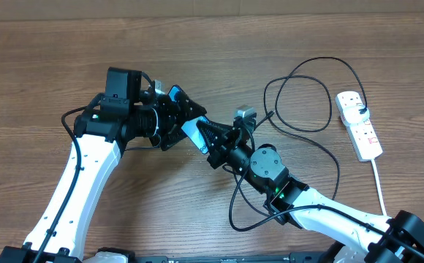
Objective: Plug charger to phone and switch on socket
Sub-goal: 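Grasp the phone's edge with the right gripper beside the left gripper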
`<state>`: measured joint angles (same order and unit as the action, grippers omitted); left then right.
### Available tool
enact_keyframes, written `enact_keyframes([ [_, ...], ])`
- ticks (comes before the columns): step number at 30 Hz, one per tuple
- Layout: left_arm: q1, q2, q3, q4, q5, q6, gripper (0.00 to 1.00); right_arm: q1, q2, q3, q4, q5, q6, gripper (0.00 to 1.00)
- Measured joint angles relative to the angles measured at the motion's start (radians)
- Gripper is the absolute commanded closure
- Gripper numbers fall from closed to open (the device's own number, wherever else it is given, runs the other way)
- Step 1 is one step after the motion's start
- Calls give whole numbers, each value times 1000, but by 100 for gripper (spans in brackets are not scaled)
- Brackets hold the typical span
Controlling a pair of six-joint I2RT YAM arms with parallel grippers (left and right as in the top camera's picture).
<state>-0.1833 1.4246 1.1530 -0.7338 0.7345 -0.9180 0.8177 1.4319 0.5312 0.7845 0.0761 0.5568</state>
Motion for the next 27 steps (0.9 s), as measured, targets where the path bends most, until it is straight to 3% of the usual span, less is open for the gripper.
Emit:
enact_keyframes([
  [25,0,0,0,0,-9,0,33,0,0,4,-18,2,1,96],
  [27,0,0,0,-1,-9,0,30,0,0,4,-18,2,1,96],
])
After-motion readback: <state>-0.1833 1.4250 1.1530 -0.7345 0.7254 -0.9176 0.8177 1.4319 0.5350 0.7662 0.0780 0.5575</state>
